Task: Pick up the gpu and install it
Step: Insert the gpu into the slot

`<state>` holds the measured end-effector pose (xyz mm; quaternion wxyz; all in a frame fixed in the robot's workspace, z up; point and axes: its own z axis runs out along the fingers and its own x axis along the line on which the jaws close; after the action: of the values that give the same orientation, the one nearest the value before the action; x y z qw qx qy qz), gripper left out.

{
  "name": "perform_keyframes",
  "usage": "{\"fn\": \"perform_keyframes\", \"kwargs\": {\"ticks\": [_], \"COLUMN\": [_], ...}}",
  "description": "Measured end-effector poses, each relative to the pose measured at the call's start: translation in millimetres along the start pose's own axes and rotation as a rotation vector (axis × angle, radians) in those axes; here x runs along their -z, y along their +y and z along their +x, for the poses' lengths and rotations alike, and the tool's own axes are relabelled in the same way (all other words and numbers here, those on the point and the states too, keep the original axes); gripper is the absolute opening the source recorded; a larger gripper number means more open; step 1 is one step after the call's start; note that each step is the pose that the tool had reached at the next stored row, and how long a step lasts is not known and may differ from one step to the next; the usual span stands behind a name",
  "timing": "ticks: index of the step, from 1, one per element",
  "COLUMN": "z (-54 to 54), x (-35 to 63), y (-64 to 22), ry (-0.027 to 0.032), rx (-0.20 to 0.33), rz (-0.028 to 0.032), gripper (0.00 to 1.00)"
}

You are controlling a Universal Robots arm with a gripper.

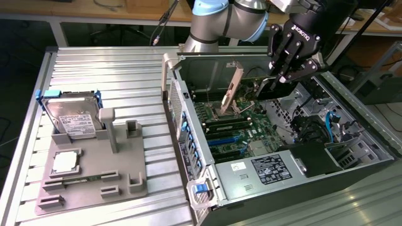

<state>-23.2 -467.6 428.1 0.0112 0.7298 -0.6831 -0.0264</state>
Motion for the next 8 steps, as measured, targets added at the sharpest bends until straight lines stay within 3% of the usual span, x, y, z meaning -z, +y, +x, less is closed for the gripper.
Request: {"fn": "perform_keyframes", "kwargs": {"ticks": [8], "z": [0.1], "x": [-1.9], "y": [-0.1], "ry": [0.0001], "rx": [0.0], "rz": [0.0], "gripper": [0.27]}}
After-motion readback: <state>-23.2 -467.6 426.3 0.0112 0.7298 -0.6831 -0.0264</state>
